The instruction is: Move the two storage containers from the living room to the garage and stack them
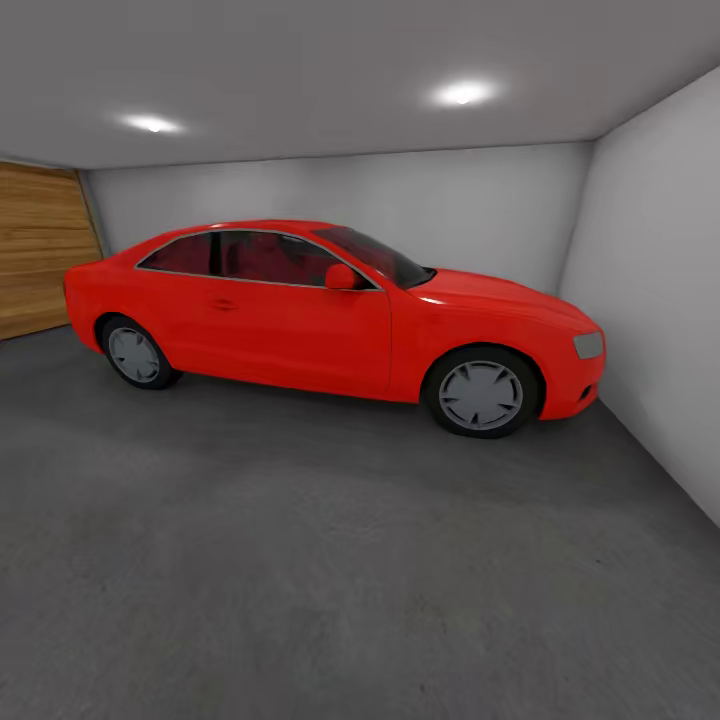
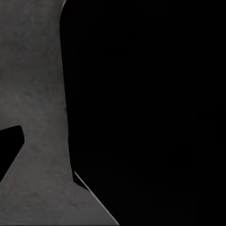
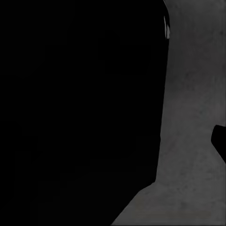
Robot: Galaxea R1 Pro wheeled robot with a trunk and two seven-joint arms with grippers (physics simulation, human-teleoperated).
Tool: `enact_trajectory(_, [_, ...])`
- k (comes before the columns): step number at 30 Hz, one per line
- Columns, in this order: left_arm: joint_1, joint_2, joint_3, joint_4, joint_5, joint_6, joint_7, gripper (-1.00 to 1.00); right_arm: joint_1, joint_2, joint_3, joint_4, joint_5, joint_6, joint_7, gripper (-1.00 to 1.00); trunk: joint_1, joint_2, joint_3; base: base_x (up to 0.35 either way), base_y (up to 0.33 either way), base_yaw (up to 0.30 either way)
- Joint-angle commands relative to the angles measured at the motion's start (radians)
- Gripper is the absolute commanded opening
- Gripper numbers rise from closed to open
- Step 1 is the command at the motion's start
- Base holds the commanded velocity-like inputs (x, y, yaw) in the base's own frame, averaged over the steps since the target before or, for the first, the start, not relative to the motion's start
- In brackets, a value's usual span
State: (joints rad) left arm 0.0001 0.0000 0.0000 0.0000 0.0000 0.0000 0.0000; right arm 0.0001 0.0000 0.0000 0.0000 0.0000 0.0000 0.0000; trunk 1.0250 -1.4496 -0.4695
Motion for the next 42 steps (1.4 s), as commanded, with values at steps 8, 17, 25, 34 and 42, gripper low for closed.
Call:
enact_trajectory(8, [-0.002,0.006,0.005,-0.015,0.003,-0.005,0.002,1.00,-0.001,0.004,0.045,-0.013,-0.004,-0.015,0.000,1.00,0.000,0.000,0.000,0.000,0.000,0.000])
enact_trajectory(17, [-0.002,0.006,0.006,-0.018,0.003,-0.006,0.002,1.00,-0.002,0.007,0.096,-0.013,-0.054,-0.020,0.002,1.00,0.000,0.000,0.000,0.000,0.000,0.028])
enact_trajectory(25, [-0.002,0.006,0.007,-0.017,0.004,-0.006,0.002,1.00,-0.002,0.008,0.141,-0.014,-0.066,-0.020,0.002,1.00,0.000,0.000,0.000,0.000,0.000,0.244])
enact_trajectory(34, [-0.002,0.006,0.009,-0.018,0.005,-0.007,0.002,1.00,-0.002,0.008,0.191,-0.014,-0.066,-0.020,0.002,1.00,0.000,0.000,0.000,0.000,0.000,0.274])
enact_trajectory(42, [-0.002,0.005,0.009,-0.018,0.005,-0.008,0.002,1.00,-0.002,0.008,0.558,-0.014,-0.066,-0.021,0.002,1.00,0.000,0.000,0.000,0.000,0.000,0.275])
